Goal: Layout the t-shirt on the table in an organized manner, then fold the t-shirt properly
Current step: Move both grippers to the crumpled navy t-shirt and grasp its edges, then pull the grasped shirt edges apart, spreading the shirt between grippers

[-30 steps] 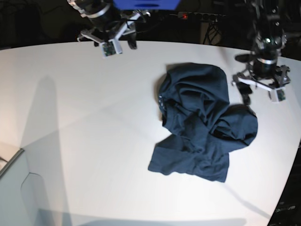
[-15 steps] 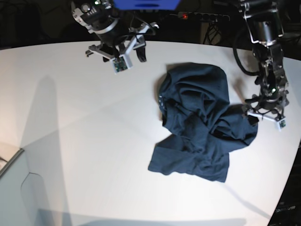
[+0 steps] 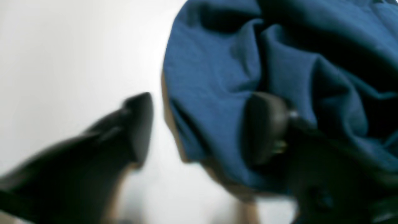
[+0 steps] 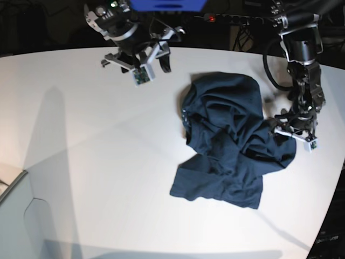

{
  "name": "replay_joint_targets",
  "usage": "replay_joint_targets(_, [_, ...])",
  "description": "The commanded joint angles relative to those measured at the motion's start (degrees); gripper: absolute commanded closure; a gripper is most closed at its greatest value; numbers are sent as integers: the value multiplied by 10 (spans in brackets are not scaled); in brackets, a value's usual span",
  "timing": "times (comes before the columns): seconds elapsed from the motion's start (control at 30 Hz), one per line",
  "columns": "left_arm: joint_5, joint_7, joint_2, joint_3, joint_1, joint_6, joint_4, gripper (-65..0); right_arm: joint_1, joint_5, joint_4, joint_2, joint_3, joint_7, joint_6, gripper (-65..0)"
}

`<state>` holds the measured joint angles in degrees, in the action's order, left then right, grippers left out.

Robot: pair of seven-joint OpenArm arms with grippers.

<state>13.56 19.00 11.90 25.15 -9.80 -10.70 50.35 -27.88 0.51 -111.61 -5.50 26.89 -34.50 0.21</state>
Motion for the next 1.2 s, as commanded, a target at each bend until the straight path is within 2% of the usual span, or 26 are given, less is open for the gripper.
replay_joint_targets(0.0, [4,14,2,0,-1,-2,3,-231,11,3,8,6,6,10,1,-245])
replay_joint_targets(0.07, [4,16,2,0,0,-2,3,-36,41,3,47,25,17,10,1,-245])
replay_joint_targets(0.1, [4,20,3,0,1,-2,3,0,52,3,62,33,21,10,1,-245])
replay_joint_targets(0.2, [4,21,3,0,23,-2,20,-31,95,3,110,55,34,11,1,-245])
replay_joint_targets(0.27, [4,21,1,0,55,-2,64,0,126,3,142,59,48,12,1,-245])
replay_joint_targets(0.37, [4,21,-2,0,110,-2,141,0,175,3,184,62,79,13,1,-245])
replay_joint_targets(0.5, [3,21,-16,0,168,-2,207,0,218,3,232,76,86,14,1,-256])
replay_joint_targets(0.67, [3,21,-20,0,228,-2,264,0,253,3,276,80,80,15,-1,-293])
replay_joint_targets(0.97, [4,21,-37,0,299,-2,341,0,289,3,367,83,18,16,-1,-294])
replay_joint_targets(1.1, [4,21,-45,1,313,-2,359,0,286,3,388,81,18,16,0,-273])
replay_joint_targets(1.17, [4,21,-48,1,315,-2,369,0,284,3,392,79,18,16,1,-205])
